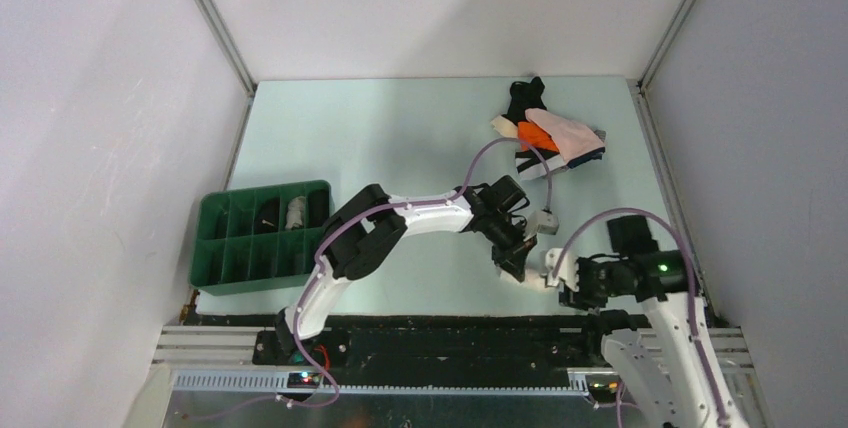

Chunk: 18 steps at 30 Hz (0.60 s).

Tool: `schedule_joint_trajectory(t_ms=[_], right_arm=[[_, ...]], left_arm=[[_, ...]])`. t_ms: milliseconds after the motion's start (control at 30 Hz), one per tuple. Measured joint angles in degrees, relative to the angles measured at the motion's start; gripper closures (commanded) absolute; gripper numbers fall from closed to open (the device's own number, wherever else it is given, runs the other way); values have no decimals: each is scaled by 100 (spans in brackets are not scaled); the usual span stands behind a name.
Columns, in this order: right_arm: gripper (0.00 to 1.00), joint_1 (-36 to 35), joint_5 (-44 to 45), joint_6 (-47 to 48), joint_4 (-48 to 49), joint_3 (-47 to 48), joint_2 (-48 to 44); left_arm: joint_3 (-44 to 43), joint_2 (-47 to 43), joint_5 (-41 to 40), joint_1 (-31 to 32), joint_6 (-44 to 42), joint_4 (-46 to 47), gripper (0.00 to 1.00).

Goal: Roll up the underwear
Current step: Roll the underwear to the center of the board.

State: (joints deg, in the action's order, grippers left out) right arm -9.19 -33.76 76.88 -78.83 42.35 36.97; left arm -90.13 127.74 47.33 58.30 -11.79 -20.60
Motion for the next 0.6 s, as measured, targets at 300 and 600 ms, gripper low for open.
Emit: schedule_joint_trajectory(t_ms=[300,600], right_arm=[[46,-2120,1582,-1250,2494,-909,601],[36,-2472,1937,-1611,3344,-1248,761]], left_arm=[[-101,280,629,-219,713,173,100],[-177,516,1134,-374,1209,365,100]])
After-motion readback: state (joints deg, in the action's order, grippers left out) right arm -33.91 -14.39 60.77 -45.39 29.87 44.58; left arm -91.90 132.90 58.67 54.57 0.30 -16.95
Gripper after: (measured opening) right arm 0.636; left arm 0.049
